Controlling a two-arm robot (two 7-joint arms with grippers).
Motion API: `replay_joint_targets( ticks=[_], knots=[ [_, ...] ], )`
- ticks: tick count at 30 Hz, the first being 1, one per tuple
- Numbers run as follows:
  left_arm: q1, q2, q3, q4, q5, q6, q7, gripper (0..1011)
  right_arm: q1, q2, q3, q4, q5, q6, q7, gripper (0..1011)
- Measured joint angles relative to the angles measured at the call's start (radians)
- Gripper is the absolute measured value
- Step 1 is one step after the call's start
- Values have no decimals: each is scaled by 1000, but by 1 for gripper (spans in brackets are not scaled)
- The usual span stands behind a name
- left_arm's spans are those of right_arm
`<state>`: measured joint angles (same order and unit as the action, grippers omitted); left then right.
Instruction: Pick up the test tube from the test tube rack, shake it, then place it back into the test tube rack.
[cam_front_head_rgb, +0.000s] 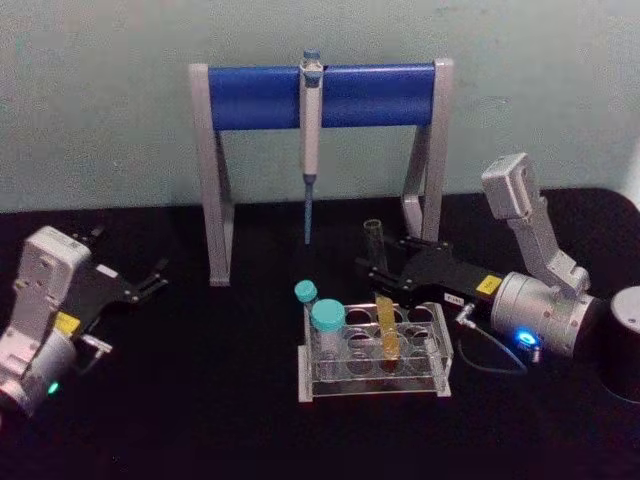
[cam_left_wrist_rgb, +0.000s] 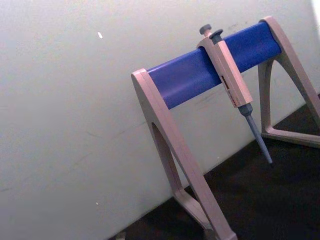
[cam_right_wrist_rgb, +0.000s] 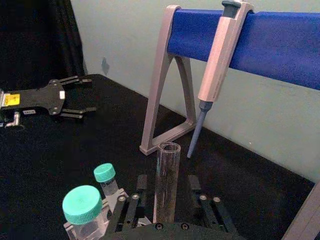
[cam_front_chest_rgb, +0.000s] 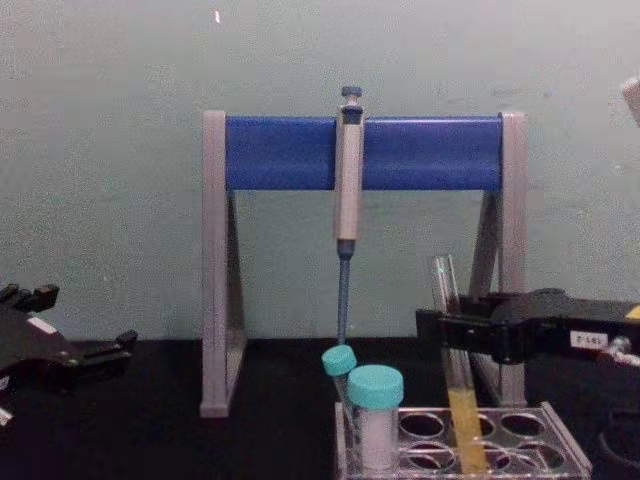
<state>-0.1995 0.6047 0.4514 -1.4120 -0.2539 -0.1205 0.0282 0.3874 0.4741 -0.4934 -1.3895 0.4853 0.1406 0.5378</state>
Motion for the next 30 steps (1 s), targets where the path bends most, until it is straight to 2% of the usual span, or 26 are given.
replay_joint_targets(
  ticks=[5,6,7,9,11,30],
  knots=[
    [0,0,0,0,0,0,0,1001,0,0,0,0,0,0,0,396],
    [0,0,0,0,0,0,0,1001,0,0,0,0,0,0,0,333],
    [0,0,0,0,0,0,0,1001,0,0,0,0,0,0,0,333],
    [0,0,0,0,0,0,0,1001,0,0,0,0,0,0,0,255],
    [0,0,0,0,0,0,0,1001,0,0,0,0,0,0,0,229],
    [0,0,0,0,0,0,0,1001,-2,1,1,-1,1,-7,2,229]
  ],
)
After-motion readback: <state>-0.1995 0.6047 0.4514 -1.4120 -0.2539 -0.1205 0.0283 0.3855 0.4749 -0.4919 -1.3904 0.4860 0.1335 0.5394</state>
